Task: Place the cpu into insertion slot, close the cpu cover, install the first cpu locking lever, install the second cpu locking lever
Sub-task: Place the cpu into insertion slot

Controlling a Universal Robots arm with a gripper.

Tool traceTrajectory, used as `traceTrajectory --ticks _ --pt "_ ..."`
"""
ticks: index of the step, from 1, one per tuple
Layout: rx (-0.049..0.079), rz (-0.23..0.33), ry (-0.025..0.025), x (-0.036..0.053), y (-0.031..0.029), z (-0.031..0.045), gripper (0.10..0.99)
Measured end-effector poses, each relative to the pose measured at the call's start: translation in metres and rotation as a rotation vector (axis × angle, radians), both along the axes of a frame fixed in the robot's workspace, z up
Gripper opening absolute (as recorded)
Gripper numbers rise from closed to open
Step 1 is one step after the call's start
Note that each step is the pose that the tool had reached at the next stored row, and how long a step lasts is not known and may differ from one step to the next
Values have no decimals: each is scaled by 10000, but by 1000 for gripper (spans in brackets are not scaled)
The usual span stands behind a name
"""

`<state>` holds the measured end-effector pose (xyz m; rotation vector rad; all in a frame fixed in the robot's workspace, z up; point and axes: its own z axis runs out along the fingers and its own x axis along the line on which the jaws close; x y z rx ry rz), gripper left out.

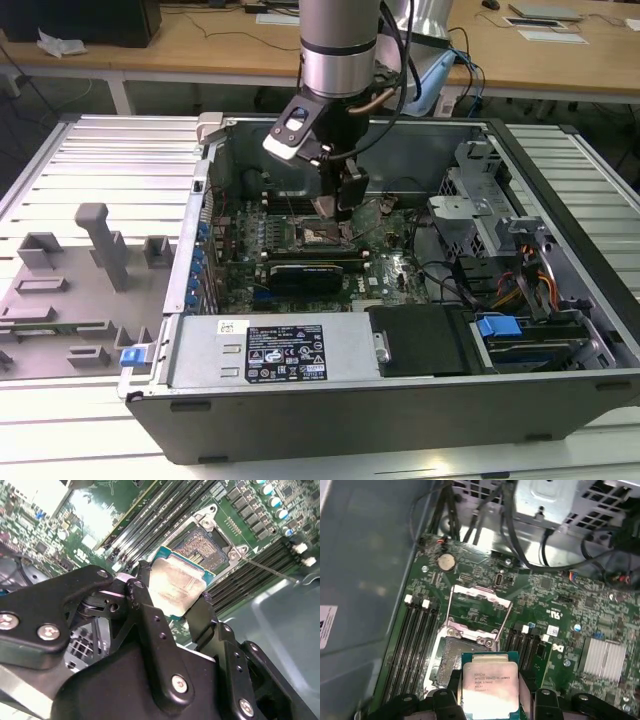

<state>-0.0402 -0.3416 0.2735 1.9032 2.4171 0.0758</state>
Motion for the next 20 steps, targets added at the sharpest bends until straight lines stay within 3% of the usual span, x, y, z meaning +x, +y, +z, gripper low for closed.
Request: traceTrajectory --ticks 10,12,16,20 --pt "-6 -1807 1 0 0 -12 537" --pt "-7 -1895 0 -2 8 -26 537" --pt "4 -1888 -97 -17 26 -96 537" --pt "4 -1888 -99 -17 42 -144 537"
